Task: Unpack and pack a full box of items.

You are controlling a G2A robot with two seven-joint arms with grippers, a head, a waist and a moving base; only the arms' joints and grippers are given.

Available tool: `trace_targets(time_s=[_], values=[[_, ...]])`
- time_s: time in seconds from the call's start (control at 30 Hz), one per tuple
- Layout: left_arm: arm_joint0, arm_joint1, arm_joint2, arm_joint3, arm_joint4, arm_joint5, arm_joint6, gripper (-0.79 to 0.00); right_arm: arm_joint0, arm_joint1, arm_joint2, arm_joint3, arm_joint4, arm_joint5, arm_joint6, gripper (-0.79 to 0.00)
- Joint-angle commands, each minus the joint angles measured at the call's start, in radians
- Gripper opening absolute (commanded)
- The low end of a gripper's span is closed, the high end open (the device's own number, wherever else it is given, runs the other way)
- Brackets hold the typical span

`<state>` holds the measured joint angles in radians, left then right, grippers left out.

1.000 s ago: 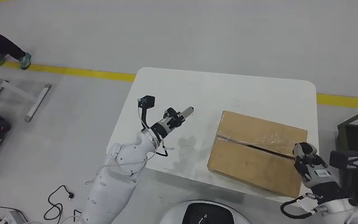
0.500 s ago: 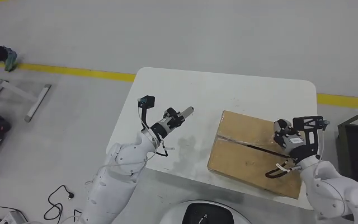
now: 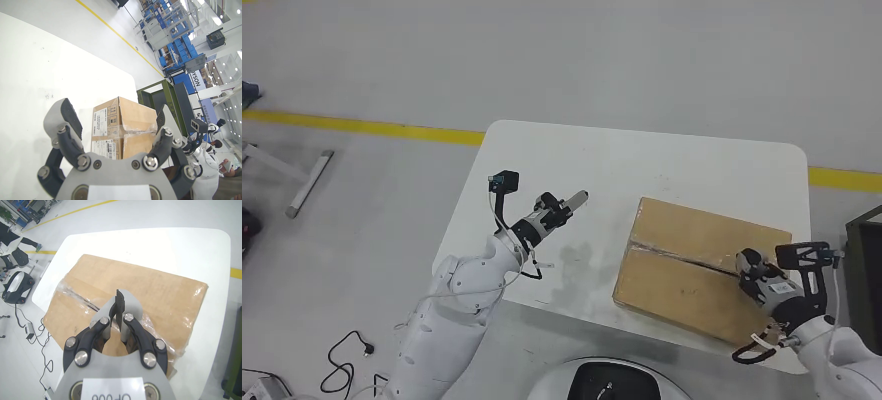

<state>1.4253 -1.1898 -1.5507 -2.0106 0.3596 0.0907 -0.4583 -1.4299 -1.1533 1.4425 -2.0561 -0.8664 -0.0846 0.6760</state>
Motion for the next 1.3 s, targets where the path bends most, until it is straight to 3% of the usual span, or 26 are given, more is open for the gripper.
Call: trace_targets(time_s=[0.0,0.33,0.63,0.9,1.17,1.2,1.23,1.27], values=[[0.000,0.000,0.000,0.000,0.000,0.000,0.000,0.000,-0.023,0.001,0.010,0.011,-0.007,-0.006,-0.028,-0.785],[0.000,0.000,0.000,0.000,0.000,0.000,0.000,0.000,-0.049,0.000,0.019,-0.005,0.009,-0.011,-0.106,-0.785],[0.000,0.000,0.000,0.000,0.000,0.000,0.000,0.000,-0.158,0.006,0.134,-0.103,0.095,-0.065,-0.191,-0.785],[0.000,0.000,0.000,0.000,0.000,0.000,0.000,0.000,-0.233,0.002,0.168,-0.108,0.044,-0.136,-0.449,-0.785],[0.000,0.000,0.000,0.000,0.000,0.000,0.000,0.000,-0.233,0.002,0.168,-0.108,0.044,-0.136,-0.449,-0.785],[0.000,0.000,0.000,0.000,0.000,0.000,0.000,0.000,-0.233,0.002,0.168,-0.108,0.044,-0.136,-0.449,-0.711],[0.000,0.000,0.000,0.000,0.000,0.000,0.000,0.000,-0.233,0.002,0.168,-0.108,0.044,-0.136,-0.449,-0.345],[0.000,0.000,0.000,0.000,0.000,0.000,0.000,-0.001,-0.233,0.002,0.168,-0.108,0.044,-0.136,-0.449,-0.784]])
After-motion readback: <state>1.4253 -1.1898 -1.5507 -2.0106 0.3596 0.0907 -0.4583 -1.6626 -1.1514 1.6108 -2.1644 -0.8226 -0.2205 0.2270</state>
